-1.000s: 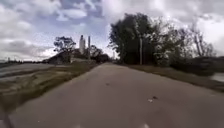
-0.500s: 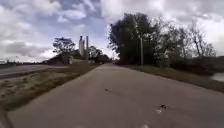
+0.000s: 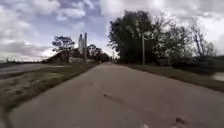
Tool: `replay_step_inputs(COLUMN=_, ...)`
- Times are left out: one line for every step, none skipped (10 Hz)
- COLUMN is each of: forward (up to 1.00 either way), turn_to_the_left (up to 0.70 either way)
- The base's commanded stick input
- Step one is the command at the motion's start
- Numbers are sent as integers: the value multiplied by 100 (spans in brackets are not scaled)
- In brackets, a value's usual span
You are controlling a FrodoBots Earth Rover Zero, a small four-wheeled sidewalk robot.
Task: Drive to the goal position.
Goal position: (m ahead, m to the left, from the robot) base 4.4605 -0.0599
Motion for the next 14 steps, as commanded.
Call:
replay_step_inputs(forward=70, turn_to_the_left=0)
replay_step_inputs(forward=70, turn_to_the_left=0)
replay_step_inputs(forward=70, turn_to_the_left=0)
replay_step_inputs(forward=70, turn_to_the_left=0)
replay_step_inputs(forward=70, turn_to_the_left=0)
replay_step_inputs(forward=70, turn_to_the_left=0)
replay_step_inputs(forward=70, turn_to_the_left=0)
replay_step_inputs(forward=70, turn_to_the_left=0)
replay_step_inputs(forward=70, turn_to_the_left=0)
replay_step_inputs(forward=70, turn_to_the_left=0)
replay_step_inputs(forward=70, turn_to_the_left=0)
replay_step_inputs(forward=70, turn_to_the_left=0)
replay_step_inputs(forward=70, turn_to_the_left=0)
replay_step_inputs(forward=70, turn_to_the_left=0)
